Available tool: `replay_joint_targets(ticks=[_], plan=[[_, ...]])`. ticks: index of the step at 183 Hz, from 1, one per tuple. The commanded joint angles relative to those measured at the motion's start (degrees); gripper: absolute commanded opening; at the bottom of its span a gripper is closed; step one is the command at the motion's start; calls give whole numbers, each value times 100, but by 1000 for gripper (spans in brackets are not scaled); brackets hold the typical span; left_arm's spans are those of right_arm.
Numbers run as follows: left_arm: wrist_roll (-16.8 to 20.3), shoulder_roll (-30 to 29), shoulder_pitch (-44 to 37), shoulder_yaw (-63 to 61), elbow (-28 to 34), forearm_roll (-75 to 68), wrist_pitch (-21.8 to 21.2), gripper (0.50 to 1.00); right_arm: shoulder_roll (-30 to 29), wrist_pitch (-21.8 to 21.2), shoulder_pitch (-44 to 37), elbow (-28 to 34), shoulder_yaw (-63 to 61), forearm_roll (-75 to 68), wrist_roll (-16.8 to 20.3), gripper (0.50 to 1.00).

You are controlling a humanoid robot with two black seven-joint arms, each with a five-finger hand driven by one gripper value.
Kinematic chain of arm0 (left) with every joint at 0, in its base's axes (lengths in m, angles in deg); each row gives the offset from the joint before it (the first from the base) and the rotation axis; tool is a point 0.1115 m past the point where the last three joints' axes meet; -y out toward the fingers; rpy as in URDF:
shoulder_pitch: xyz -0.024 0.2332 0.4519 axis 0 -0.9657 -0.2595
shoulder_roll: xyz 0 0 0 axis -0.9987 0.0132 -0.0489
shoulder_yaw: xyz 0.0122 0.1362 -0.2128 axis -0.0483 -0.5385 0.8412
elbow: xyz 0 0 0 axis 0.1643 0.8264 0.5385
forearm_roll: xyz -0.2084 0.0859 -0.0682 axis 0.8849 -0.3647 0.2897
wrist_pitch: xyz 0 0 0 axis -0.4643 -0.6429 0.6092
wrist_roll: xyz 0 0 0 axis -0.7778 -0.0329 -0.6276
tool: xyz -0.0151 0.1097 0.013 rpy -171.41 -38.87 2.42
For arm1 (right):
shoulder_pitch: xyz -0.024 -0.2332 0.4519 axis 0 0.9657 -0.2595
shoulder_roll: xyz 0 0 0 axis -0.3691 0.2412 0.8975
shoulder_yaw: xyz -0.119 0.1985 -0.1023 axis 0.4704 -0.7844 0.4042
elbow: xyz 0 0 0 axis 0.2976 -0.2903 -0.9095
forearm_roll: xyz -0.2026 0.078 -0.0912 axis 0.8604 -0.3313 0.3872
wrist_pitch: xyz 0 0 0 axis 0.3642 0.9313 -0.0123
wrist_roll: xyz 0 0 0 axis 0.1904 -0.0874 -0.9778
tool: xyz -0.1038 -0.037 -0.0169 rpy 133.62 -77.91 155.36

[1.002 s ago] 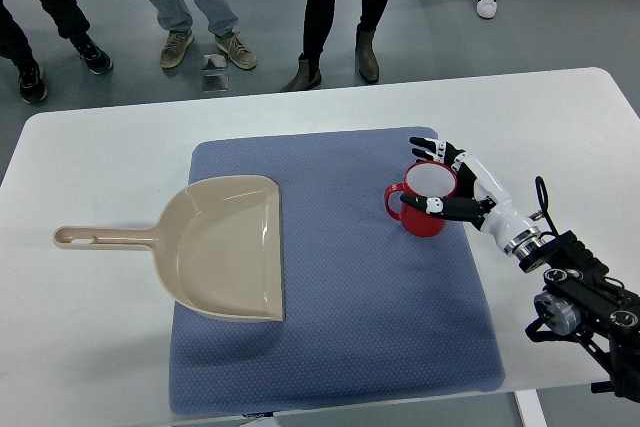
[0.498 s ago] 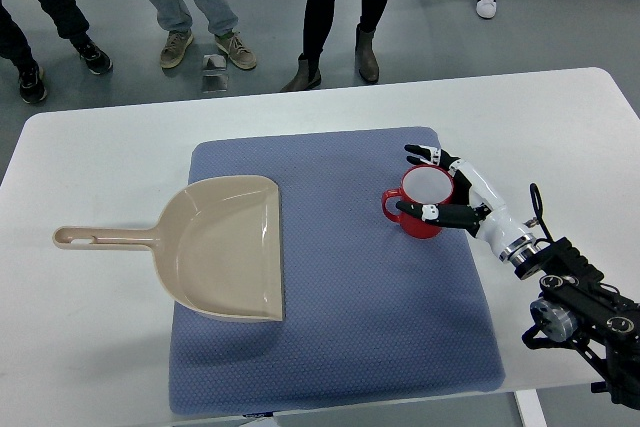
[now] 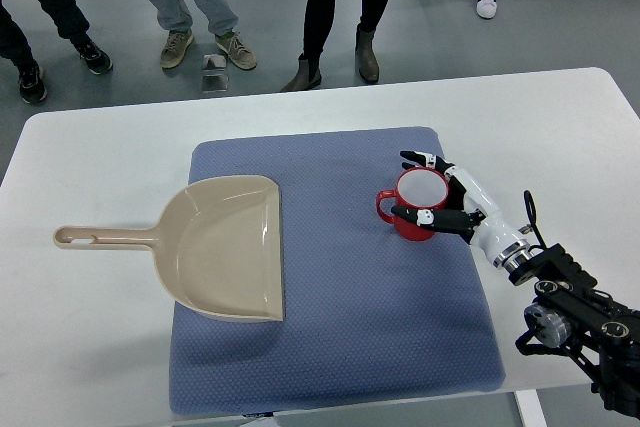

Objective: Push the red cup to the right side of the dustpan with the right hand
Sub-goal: 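Push the red mug with the right hand toward the dustpan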

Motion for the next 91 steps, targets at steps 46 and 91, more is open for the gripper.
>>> replay_joint_targets(ticks=[46, 91], plan=[[0, 0, 0, 0, 0, 0, 0, 1000, -93, -57, 12, 0, 10, -160, 103, 928], [0, 0, 0, 0, 0, 0, 0, 1000, -110, -101, -24, 0, 10, -169, 103, 928]])
